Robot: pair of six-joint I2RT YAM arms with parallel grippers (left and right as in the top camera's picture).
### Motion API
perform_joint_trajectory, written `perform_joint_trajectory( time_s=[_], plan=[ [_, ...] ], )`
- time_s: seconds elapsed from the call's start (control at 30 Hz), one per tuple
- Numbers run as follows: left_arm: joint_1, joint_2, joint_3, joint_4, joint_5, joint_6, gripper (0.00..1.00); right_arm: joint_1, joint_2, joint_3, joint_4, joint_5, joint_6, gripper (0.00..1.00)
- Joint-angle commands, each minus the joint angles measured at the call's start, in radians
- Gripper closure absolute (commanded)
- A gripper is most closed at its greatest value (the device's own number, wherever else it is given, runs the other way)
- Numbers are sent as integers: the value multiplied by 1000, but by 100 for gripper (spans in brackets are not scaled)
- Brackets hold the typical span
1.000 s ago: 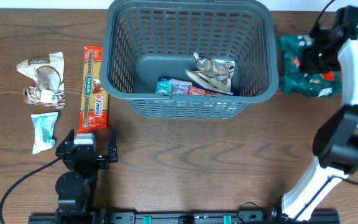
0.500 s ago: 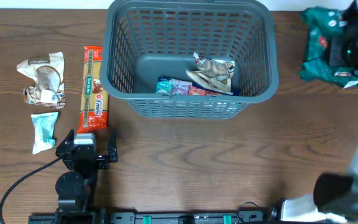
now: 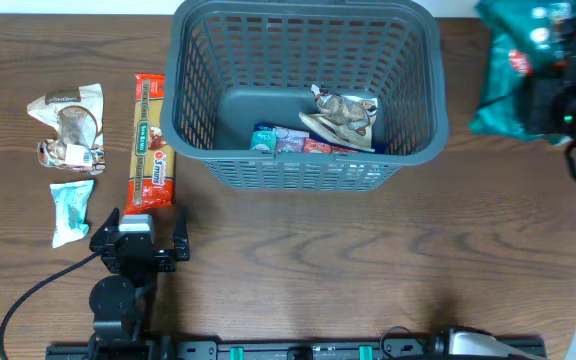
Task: Pack container
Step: 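Lift the Nescafé bag with the right gripper and swing toward basket, then lower the Nescafé bag into the basket and open the right gripper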
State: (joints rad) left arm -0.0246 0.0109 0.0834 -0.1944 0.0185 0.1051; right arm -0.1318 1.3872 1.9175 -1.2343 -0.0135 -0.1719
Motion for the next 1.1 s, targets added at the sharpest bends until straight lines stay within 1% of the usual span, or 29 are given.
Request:
perform_joint_trajectory(
  time_s=[0.0,0.23,0.43,0.57,0.8,1.07],
  plan=[
    [-4,-7,-16,-29,-8,3,1,99,-22,18,6,-21,-35,99],
    [-4,-7,-16,-29,-8,3,1,294,-22,18,3,0,-35,99],
    [-4,-7,-16,-29,-8,3,1,470,-20,18,10,171,-35,99],
    [-4,-7,-16,-29,-8,3,1,553,-14,18,27,238,-35,99],
    [-4,-7,-16,-29,-8,3,1,623,29,18,40,241,-65,99],
    [-4,-7,-16,-29,-8,3,1,631,115,18,42,242,-72,99]
  ],
)
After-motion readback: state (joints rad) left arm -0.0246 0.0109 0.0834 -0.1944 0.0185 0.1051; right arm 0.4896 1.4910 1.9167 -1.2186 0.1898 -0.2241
